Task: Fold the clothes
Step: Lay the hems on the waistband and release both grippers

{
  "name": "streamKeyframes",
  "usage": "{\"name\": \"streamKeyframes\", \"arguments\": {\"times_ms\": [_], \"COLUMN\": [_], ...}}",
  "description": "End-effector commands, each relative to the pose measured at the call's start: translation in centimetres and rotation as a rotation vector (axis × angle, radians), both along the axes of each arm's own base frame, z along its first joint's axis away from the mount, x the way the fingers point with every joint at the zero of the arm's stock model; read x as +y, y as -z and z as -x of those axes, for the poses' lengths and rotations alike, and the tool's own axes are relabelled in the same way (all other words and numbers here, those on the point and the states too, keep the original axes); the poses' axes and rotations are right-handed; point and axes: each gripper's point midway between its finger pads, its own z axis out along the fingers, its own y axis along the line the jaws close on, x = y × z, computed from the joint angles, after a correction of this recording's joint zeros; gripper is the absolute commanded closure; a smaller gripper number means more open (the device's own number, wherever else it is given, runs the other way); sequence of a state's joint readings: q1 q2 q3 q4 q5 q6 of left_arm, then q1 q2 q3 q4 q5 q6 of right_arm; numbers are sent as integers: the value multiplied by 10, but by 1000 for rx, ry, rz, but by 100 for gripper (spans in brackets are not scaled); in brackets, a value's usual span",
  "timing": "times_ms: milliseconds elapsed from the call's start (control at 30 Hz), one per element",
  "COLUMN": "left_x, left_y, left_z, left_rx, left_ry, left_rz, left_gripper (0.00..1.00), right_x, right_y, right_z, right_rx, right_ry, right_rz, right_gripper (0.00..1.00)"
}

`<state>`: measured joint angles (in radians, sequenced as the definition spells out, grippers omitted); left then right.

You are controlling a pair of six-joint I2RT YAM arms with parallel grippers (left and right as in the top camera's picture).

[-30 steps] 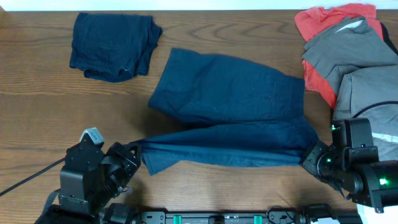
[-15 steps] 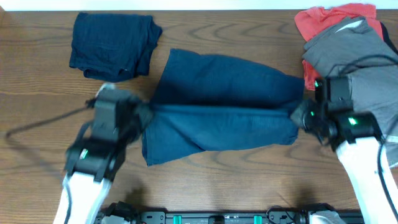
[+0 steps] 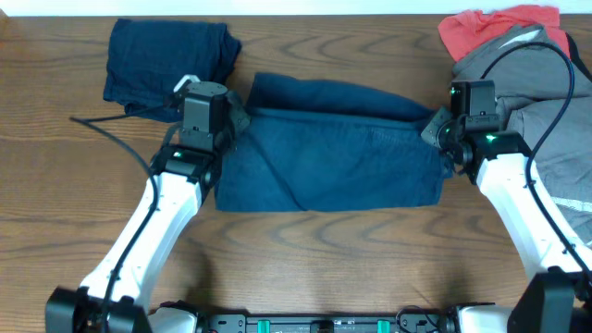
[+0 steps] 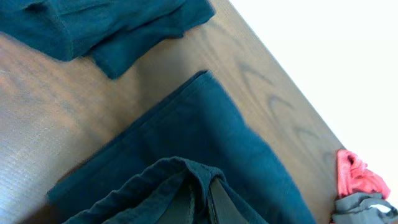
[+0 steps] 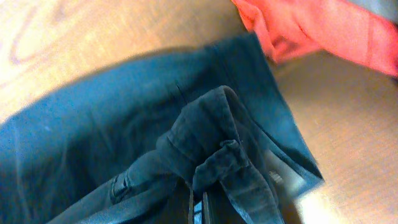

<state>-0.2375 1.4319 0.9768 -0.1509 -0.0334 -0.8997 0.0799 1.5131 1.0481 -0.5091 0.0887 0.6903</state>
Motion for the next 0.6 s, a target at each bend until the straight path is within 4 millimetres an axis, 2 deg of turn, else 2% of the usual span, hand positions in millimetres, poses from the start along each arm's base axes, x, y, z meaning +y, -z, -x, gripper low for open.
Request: {"name": "streamKeyframes", "arguments": {"times_ms": [0, 333, 433, 567], "left_x": [18, 18, 16, 11], "left_y": [1, 26, 33, 40], "left_z": [-15, -51, -60, -65], "left_rx": [-37, -94, -112, -116], "left_ry": [-60, -102, -102, -91], "left_rz": [-83, -100, -94, -100], "left_gripper": [94, 94, 94, 94], "right_x": [-32, -32, -42, -57], "right_y": [3, 38, 45, 41], "right_z": [-11, -46, -47, -49], "right_rx": [-16, -48, -40, -57], "right_ry": [61, 50, 100, 149], "right_rz": [106, 116, 139, 153], "right_gripper": [99, 99, 99, 99]}}
